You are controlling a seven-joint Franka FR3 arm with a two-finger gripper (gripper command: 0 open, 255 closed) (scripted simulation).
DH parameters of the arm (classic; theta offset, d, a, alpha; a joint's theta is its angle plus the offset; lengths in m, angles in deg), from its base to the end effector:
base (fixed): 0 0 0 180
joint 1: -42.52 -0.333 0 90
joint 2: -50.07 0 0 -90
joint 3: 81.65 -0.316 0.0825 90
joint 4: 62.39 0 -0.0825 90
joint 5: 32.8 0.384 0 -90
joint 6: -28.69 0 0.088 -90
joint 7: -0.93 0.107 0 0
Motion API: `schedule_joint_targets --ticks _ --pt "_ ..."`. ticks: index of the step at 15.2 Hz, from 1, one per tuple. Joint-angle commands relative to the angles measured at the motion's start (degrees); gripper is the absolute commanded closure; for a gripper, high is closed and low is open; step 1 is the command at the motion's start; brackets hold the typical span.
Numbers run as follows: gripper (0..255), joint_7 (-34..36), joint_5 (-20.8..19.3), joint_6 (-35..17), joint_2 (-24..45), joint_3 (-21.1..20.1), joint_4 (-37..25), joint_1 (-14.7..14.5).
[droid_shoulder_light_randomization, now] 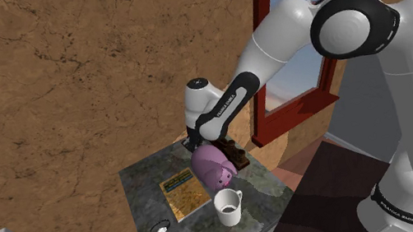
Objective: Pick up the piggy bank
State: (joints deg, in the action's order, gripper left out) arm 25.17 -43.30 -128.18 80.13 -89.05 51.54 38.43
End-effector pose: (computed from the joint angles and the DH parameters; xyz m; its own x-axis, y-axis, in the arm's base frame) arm 0.6185 0.1293 0.2210 0.9700 -0.0907 0.2257 -0.0806 -0.9953 -0.0533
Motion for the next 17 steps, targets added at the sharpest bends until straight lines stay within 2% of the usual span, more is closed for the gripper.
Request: schedule_joint_targets --ticks 1,7,17 --pt "255 0.01 -0.01 -0.04 0.05 -0.01 0.02 -0.02" --pt "255 -0.03 0.01 0.05 0.13 -0.02 -0.15 -0.01" --pt "255 -1.42 1.76 5.73 -5.66 -1.53 -0.04 1.11"
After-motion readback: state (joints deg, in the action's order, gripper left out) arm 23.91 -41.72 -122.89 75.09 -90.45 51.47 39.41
